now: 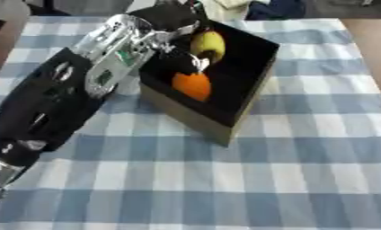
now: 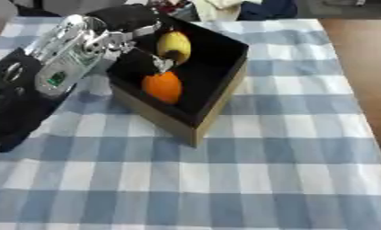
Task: Pick up objects on the table and place them in the box.
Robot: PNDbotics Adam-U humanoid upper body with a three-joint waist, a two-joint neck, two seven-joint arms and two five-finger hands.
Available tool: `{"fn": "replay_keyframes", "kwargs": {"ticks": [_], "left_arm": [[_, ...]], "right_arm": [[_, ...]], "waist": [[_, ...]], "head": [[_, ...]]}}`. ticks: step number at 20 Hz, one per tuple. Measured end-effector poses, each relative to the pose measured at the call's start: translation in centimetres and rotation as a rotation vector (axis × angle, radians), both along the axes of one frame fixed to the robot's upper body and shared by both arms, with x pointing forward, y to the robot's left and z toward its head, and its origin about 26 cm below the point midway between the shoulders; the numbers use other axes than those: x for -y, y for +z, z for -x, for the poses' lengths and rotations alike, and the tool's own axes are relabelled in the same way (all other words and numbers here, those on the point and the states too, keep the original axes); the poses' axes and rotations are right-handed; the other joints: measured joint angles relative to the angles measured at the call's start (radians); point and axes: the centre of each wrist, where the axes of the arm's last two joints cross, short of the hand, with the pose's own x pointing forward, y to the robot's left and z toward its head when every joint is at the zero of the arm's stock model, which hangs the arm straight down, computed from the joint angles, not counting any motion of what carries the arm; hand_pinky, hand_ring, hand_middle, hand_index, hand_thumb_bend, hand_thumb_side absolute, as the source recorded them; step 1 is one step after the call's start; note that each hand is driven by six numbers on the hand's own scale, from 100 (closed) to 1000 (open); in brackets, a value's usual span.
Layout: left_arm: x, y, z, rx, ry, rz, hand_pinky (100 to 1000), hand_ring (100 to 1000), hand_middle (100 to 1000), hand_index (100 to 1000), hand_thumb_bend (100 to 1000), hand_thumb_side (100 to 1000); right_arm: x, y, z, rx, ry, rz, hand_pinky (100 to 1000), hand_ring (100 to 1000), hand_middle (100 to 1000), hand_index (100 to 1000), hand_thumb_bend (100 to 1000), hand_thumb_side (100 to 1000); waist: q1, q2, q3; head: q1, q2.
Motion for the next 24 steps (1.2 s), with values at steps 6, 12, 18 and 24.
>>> {"fn": "replay_keyframes", "kwargs": {"ticks": [6, 12, 18, 24], "left_arm": [[-0.4, -1.9, -1.6, -0.006, 0.006, -0.027, 637, 756, 713, 847, 100, 651], [-0.6, -2.7, -2.3, 0.007, 0.044, -0.097, 698, 841, 792, 934, 320, 738], [-0.6, -3.1, -2.3, 0.021, 0.104, -0.146, 714, 867, 829, 979, 531, 968], [-0.5, -2.1, -1.5, 0.038, 0.119, -0.062, 712, 860, 826, 966, 511, 1000]], "right_arm": [[0.0, 0.1, 0.0, -0.001, 0.003, 0.000, 971, 954, 796, 872, 100, 734], [-0.1, 0.1, 0.1, 0.000, 0.007, -0.003, 971, 955, 796, 872, 100, 734], [-0.3, 0.0, 0.1, -0.005, 0.014, -0.007, 972, 956, 796, 873, 100, 731], [-0.1, -0.3, 0.1, -0.014, 0.011, -0.008, 972, 957, 796, 874, 100, 731]], "waist": [[0.000, 0.007, -0.008], [0.000, 0.007, -0.010], [-0.001, 0.007, -0.011], [-0.002, 0.005, -0.003]], "head": [[0.005, -0.006], [0.008, -0.009], [0.007, -0.008], [-0.001, 0.001]]}}
